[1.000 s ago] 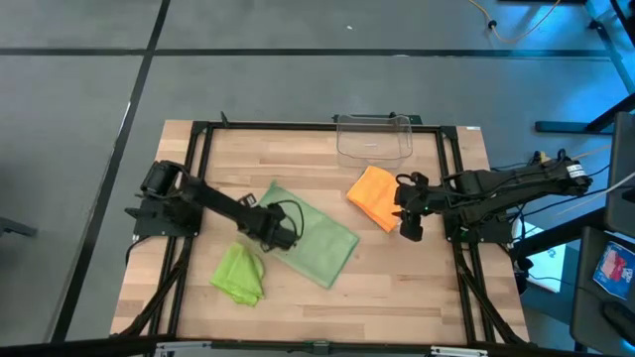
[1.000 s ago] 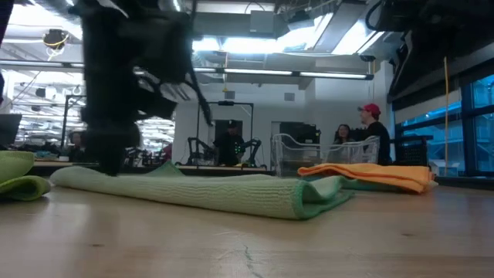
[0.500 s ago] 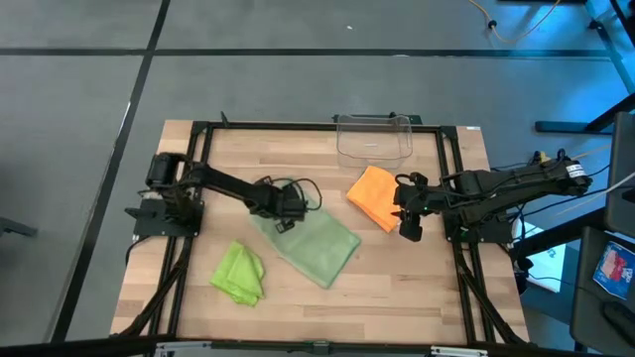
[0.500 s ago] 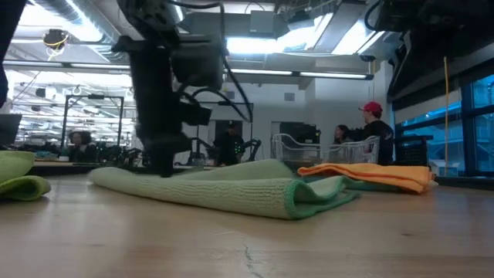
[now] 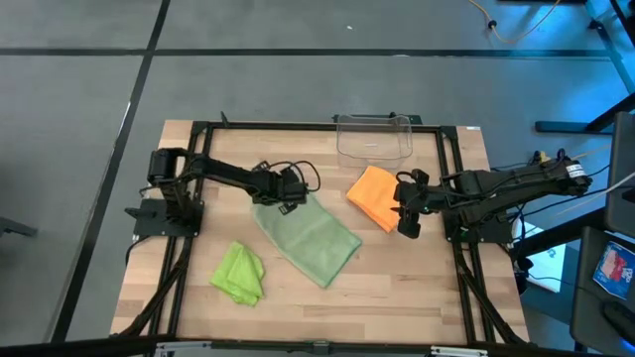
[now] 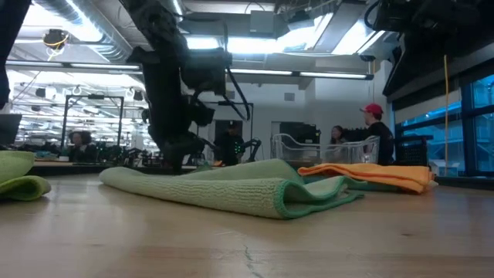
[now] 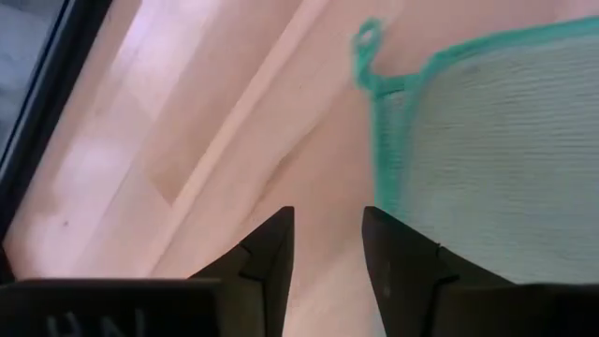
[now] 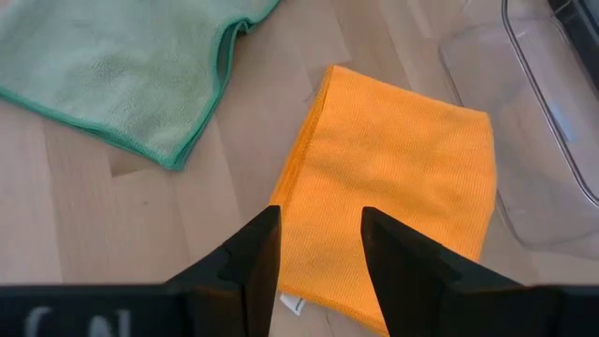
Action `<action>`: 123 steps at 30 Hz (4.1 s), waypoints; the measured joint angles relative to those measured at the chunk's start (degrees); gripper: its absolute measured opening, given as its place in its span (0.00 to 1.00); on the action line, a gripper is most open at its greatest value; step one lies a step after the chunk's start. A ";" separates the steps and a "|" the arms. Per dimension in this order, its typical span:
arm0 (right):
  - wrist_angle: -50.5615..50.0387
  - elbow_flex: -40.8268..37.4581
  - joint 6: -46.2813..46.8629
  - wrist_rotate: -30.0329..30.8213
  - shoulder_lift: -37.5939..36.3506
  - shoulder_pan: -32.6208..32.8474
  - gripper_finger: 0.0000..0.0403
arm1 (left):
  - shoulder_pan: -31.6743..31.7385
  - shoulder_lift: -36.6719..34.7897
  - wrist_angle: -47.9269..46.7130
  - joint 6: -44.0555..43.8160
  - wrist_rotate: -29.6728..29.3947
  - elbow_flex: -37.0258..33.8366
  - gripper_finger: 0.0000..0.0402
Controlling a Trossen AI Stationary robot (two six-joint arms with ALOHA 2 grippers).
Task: Fold microfiber towels
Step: Fold the light green microfiber cloth
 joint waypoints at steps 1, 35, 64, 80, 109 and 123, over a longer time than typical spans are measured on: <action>-0.01 0.00 0.00 0.00 0.00 0.00 0.38 | -0.57 -0.92 -0.13 -0.02 0.92 0.54 0.30; 0.17 0.00 -1.45 2.43 0.02 -0.02 0.38 | 6.62 -0.60 4.84 2.16 17.11 -2.50 0.26; 10.34 -0.04 -23.62 2.34 0.72 -0.04 0.38 | -12.19 -14.24 5.05 -4.48 20.40 1.70 0.26; 16.27 -0.02 -20.75 2.32 3.80 -0.04 0.62 | -14.46 -14.05 4.82 -10.73 16.55 1.70 0.42; 30.94 0.00 -37.28 -9.84 29.34 -0.09 0.63 | -29.33 -0.09 25.27 16.80 3.75 1.81 0.45; 35.32 0.00 -36.20 -12.24 36.43 -0.07 0.63 | -34.78 9.88 31.77 29.25 4.67 4.89 0.45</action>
